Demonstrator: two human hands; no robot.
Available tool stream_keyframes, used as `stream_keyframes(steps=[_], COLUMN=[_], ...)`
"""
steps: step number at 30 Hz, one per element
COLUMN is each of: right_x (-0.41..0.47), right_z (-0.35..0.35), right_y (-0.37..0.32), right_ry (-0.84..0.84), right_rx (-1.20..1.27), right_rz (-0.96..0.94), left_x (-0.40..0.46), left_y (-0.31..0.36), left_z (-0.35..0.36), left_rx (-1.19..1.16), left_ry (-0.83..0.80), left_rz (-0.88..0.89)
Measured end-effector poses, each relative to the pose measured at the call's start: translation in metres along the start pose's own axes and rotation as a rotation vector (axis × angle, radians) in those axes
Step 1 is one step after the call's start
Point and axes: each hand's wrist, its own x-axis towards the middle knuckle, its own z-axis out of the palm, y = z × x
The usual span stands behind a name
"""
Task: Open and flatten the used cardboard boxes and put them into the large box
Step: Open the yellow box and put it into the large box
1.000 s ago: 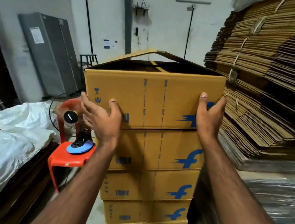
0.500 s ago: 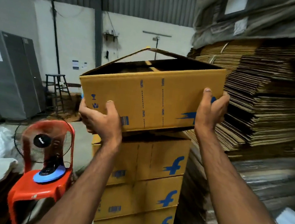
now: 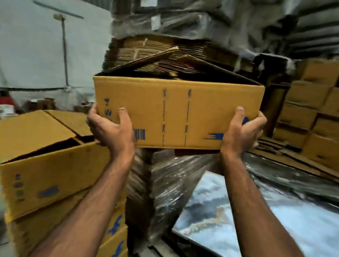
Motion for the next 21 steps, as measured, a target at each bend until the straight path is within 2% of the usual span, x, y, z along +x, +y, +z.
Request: stream_keyframes(steps=[4,11,17,21], right_x=[0.034,0.085,0.132,0.169], right_z=[-0.077,-0.176,-0.213,-0.242], right_y=[0.024,0.072,0.124,0.17], right_ry=[0.2,0.443,0.499,0.47], right_rx=[-0.154,-0.351,-0.494,-0.569], right_rz=[0.022,0.048,0.036,0.091], left_x=[-0.065,-0.166,-0.231,-0.282], left_y=[0.0,-0.018,-0.054,-0.089], left_z=[0.043,0.114,0.171,0.215], left_rx=[-0.052,-0.098,-0.018,-0.03], left_ry=[-0.194,-0.468,-0.715,-0.842], left_rz=[-0.079,-0.206,-0.307,-0.452])
